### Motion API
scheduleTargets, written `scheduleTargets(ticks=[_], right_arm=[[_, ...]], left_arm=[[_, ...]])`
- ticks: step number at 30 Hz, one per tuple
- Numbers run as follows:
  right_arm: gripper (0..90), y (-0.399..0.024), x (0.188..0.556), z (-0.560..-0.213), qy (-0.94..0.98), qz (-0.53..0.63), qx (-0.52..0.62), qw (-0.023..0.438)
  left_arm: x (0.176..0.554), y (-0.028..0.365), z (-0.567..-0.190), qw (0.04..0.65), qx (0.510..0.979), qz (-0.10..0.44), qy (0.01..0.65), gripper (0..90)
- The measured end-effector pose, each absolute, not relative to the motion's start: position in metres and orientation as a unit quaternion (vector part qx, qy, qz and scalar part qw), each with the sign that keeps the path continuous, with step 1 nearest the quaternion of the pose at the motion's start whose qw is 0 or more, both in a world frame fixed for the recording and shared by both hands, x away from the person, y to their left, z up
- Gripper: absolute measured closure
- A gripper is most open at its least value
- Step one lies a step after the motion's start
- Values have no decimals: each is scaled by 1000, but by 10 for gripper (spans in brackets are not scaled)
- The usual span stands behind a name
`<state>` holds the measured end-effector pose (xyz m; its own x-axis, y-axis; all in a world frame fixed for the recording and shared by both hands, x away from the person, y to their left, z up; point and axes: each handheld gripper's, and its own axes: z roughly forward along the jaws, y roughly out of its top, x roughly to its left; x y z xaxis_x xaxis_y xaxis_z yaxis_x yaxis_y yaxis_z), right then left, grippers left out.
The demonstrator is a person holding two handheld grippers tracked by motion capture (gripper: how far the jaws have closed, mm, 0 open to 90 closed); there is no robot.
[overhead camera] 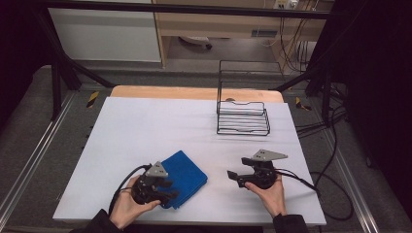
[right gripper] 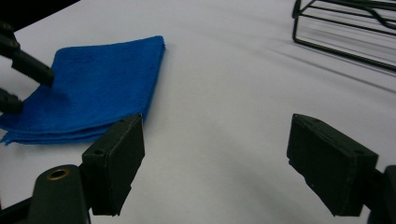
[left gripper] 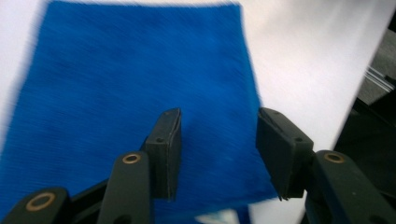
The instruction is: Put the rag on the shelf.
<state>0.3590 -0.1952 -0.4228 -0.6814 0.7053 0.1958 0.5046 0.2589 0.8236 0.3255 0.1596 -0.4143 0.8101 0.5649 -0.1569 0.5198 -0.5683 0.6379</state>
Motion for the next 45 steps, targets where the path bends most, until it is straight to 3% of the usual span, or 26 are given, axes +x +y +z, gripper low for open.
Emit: scheduleTargets(ticks=[9,13,15,19,30,31,32,34,38,41,45], right_arm=[[226,-179,355,-424,794,467,377,98],[265,-171,354,-425,798,466,370,97],[282,-165,355,-426,799,467,368,90],[302,-159,355,-426,804,460,367,87],[395,-135,356,-433,819,450,349,68],[397,-132,357,-435,816,452,354,64],[397,-132,357,-435,816,452,354,64],[391,-132,358,-436,817,449,356,65],[374,-133,358,-434,816,450,357,70],[357,-134,357,-434,815,452,356,74],[335,-134,357,-434,815,451,356,75]], left_arm=[[306,134,-432,314,900,45,298,551],[306,137,-433,310,901,56,298,676],[307,138,-433,308,902,58,297,812],[309,141,-430,302,906,52,292,875],[310,148,-420,327,901,38,283,870],[310,145,-423,326,900,33,287,794],[309,142,-426,325,900,25,289,794],[307,137,-431,318,903,20,288,687],[300,131,-432,313,905,39,285,598],[299,131,-436,319,901,52,291,618],[295,131,-439,319,898,80,294,722]])
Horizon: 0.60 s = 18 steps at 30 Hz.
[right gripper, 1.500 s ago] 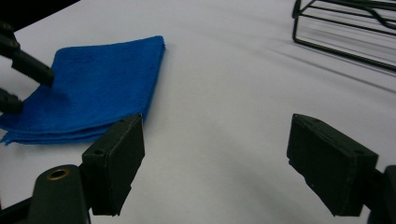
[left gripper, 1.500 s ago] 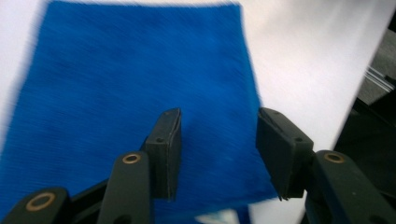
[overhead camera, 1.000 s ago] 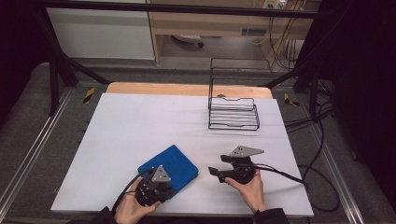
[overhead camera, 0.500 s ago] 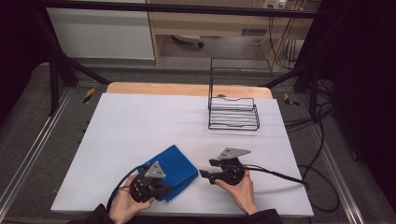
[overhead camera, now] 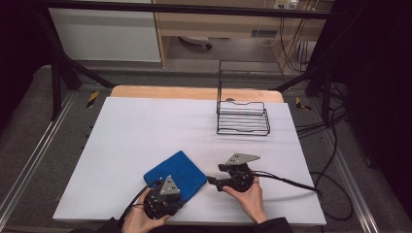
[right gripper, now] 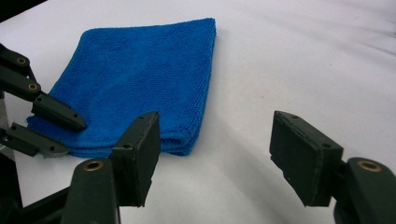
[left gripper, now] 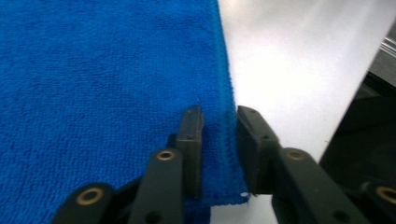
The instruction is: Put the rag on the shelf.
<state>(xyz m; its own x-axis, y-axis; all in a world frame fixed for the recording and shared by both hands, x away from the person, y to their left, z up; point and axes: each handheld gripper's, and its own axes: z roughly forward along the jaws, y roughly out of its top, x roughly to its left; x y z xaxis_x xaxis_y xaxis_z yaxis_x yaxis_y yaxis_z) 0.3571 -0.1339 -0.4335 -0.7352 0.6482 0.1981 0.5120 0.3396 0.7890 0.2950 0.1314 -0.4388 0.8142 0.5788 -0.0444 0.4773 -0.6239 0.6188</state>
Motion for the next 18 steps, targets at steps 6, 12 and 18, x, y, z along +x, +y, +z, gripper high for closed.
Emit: scheduleTargets(ticks=[6,12,18], right_arm=[[319,-134,357,-432,812,459,353,73],[353,-134,356,-431,811,463,351,67],[362,-135,357,-430,810,467,349,66]], left_arm=[[292,127,-439,304,900,109,293,836],[299,129,-433,295,908,88,283,890],[303,141,-414,285,917,84,267,892]])
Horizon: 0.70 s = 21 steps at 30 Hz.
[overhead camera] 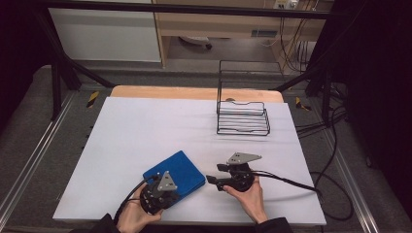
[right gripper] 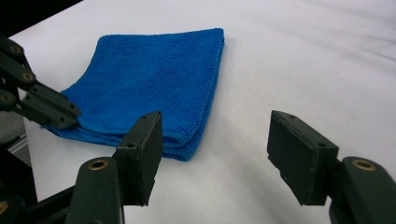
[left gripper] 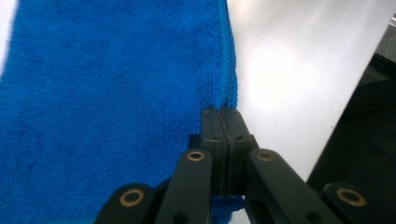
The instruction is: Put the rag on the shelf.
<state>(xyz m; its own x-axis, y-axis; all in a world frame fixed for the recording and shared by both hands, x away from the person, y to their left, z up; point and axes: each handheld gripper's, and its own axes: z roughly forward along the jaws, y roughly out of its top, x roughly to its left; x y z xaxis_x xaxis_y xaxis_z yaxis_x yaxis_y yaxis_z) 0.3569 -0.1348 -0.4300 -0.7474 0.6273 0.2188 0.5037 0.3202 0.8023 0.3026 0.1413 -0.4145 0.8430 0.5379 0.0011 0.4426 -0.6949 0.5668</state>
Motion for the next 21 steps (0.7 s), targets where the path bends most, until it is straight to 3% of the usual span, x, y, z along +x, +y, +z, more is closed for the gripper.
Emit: scheduleTargets(ticks=[6,15,20,21], right_arm=[[368,-134,356,-430,808,469,353,60],[388,-112,355,-436,809,464,357,55],[477,-98,357,-447,816,435,374,68],[490,-97,359,-451,822,422,376,70]], left_arm=[[305,153,-416,256,929,76,256,891],[307,153,-427,291,917,62,265,844],[310,159,-422,310,907,54,278,717],[311,161,-420,317,904,56,281,647]])
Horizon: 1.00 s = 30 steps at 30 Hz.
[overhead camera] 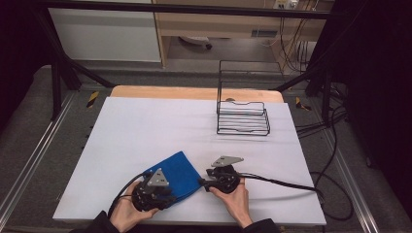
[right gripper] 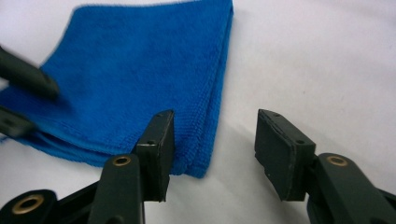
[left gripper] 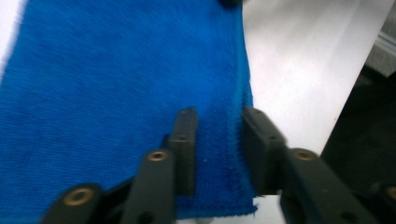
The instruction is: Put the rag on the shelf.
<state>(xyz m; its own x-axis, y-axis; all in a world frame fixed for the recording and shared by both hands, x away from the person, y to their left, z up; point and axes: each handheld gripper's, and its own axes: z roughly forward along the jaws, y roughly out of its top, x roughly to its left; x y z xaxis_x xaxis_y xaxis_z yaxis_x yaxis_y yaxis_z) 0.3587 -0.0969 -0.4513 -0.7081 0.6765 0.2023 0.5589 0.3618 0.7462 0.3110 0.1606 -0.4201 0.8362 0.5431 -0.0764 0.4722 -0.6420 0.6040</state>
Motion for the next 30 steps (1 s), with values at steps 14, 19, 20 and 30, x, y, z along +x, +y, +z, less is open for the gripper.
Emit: scheduleTargets(ticks=[14,19,20,30], right_arm=[[756,-92,354,-458,817,419,394,35],[865,-93,357,-455,811,423,403,18],[865,-93,357,-455,811,423,403,18],[876,-106,361,-440,799,439,411,16]], left_arm=[[341,202,-400,390,847,77,352,275],[363,218,-405,370,844,99,375,251],[368,222,-406,368,844,92,379,251],[376,232,-432,340,852,66,392,666]])
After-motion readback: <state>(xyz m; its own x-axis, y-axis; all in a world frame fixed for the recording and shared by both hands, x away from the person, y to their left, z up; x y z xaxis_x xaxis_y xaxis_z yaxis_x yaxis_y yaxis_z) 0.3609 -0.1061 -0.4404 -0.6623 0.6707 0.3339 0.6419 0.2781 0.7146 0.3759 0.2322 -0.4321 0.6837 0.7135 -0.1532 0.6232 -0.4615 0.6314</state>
